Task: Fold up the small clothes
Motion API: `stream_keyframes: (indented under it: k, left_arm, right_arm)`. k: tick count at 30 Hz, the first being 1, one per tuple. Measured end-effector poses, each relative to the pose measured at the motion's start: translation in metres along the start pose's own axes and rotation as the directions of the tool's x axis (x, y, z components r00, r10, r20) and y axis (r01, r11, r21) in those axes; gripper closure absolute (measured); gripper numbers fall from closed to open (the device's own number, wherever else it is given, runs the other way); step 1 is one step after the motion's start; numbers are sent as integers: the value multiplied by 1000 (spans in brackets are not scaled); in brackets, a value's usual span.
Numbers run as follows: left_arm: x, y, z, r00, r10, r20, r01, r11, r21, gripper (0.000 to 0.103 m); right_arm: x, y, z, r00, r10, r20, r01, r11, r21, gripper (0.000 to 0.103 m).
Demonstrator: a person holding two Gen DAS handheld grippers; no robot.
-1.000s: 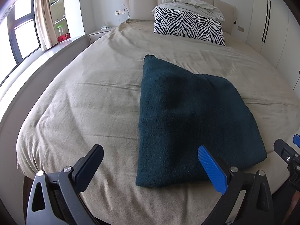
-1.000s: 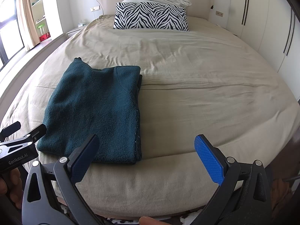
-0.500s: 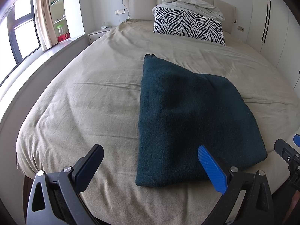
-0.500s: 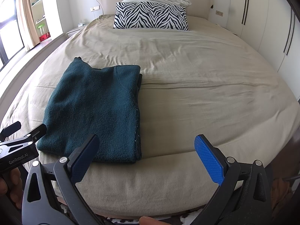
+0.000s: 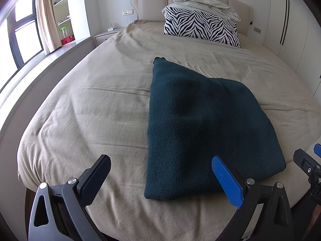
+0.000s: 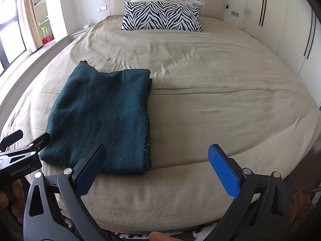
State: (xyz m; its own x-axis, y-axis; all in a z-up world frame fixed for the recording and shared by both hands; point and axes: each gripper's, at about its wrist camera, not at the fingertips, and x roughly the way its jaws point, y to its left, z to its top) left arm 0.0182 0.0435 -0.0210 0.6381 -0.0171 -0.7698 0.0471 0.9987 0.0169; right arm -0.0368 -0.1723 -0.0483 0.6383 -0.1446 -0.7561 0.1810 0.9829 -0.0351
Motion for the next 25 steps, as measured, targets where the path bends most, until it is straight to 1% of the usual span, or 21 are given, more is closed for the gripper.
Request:
stream_keyframes:
  k: [19, 25]
  left_arm:
    - [6, 2, -1, 1000, -5, -14, 5, 1000, 3, 0]
    - [5, 3, -2, 1000, -8, -8, 8, 1000, 8, 0]
  right_arm:
    - [0, 0, -4, 1000, 0, -6, 0, 1000, 0, 0]
    - [1, -1, -4, 1000, 0, -7, 0, 1000, 0, 0]
